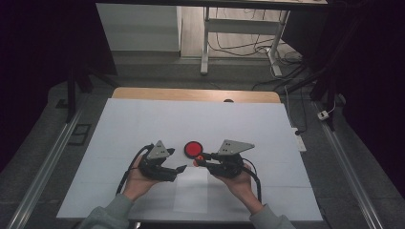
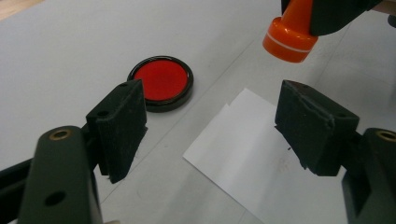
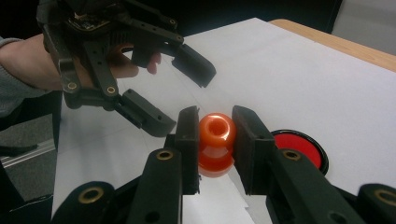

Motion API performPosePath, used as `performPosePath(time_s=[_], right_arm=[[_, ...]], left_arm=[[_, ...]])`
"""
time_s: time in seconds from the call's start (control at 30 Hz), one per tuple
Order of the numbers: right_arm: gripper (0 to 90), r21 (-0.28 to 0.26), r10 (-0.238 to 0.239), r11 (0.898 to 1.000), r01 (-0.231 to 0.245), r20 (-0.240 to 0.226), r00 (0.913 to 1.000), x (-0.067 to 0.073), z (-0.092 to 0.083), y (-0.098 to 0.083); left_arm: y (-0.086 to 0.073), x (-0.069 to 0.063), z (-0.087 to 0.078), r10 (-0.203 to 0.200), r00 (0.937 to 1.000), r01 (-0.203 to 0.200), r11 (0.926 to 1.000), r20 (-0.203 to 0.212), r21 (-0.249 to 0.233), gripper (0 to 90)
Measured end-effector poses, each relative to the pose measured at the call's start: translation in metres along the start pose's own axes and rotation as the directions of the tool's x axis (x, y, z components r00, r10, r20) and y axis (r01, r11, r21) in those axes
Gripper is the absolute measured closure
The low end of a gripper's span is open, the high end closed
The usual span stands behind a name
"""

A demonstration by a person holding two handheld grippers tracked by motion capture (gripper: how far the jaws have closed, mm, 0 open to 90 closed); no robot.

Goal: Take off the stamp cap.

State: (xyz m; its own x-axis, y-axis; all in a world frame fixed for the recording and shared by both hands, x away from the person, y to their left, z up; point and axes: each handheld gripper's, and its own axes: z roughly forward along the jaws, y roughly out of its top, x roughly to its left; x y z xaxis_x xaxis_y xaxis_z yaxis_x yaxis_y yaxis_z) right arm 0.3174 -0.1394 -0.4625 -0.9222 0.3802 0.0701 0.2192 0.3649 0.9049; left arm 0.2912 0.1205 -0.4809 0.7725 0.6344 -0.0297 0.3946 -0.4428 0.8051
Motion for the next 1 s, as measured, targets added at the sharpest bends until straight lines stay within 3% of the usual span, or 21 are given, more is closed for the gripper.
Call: performPosePath(time_s=[1.0], right_arm=[[72.0, -0.006, 0.006, 1.000, -0.006, 0.000, 1.0000, 0.000, 0.001, -0.001]], left_arm=[[0.015, -0.018, 0.024, 0.051, 0.9977, -0.051, 0.9986, 0.044, 0.012, 26.3]])
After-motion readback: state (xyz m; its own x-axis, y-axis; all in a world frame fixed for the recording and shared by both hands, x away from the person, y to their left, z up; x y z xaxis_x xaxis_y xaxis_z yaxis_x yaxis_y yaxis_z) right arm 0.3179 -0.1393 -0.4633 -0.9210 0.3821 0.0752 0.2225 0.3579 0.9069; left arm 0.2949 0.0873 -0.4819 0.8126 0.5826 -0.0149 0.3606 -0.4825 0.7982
